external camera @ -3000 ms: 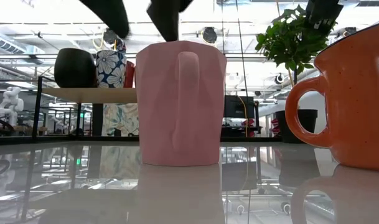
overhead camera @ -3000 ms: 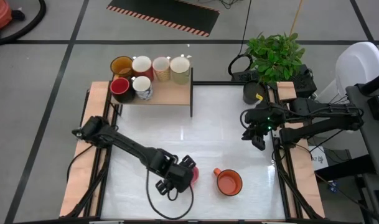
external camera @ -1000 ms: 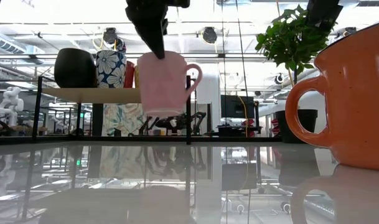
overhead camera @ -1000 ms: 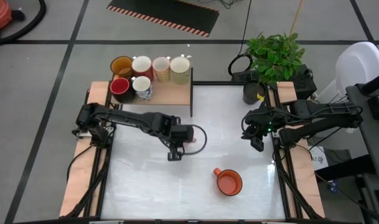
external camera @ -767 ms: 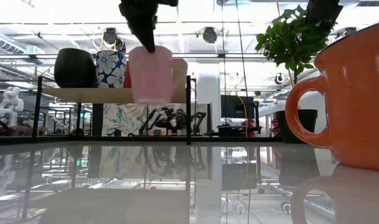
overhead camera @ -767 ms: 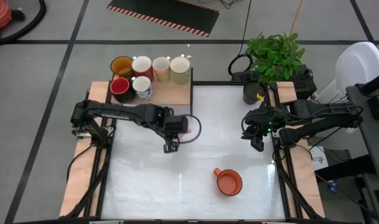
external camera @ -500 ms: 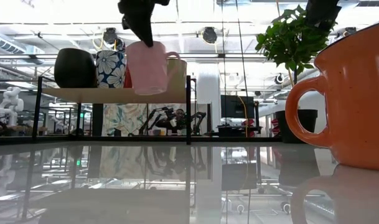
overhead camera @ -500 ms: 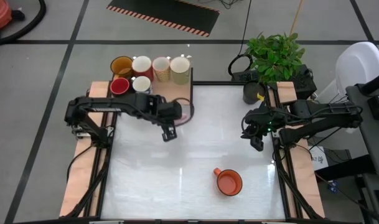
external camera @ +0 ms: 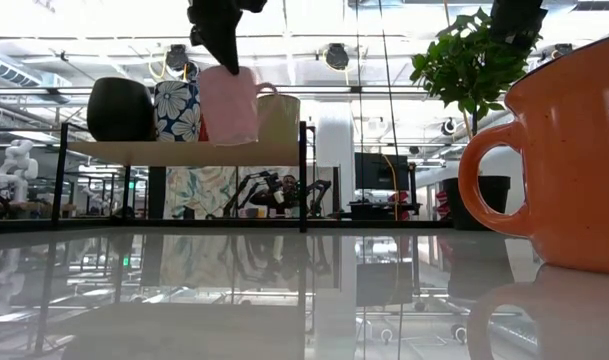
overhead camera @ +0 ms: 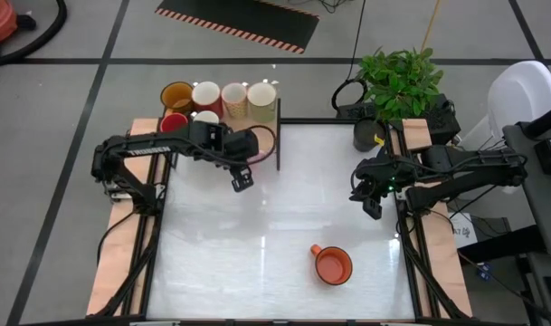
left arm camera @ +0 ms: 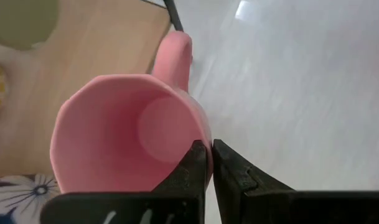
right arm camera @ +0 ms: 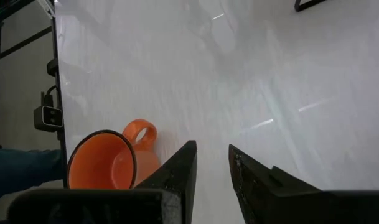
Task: Place coffee mugs
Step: Put the pink mug on the shelf
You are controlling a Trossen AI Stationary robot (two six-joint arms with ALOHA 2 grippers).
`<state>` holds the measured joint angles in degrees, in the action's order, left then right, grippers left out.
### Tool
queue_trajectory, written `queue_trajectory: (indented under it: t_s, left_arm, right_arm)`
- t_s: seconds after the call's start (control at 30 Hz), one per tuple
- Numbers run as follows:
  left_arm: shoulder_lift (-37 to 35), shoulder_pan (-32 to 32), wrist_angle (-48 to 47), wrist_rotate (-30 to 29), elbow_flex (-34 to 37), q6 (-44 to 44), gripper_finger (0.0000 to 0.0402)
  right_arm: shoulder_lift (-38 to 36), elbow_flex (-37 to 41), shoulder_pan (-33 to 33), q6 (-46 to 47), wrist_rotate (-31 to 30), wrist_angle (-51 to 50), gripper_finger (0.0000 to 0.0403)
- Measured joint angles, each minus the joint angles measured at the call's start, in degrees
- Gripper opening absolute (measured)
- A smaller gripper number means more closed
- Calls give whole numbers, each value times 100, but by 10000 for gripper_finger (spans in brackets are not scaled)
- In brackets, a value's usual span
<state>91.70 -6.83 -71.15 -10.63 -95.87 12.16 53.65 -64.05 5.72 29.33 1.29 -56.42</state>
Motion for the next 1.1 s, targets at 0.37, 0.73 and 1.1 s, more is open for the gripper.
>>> queue_trajectory:
  t_s: [0.37, 0.73, 1.1]
  left_arm:
    - [-5, -465, -283, -272, -791, 13, 12]
    - [-2, -1148, -480, -291, -923, 18, 12]
    - [37, -1421, -488, -129, -923, 214, 18]
  right_arm:
    - [0, 0, 0, 2, 1, 15, 77]
    - [0, 0, 0, 64, -128, 181, 77]
    - [0, 0, 2, 144, -130, 216, 77]
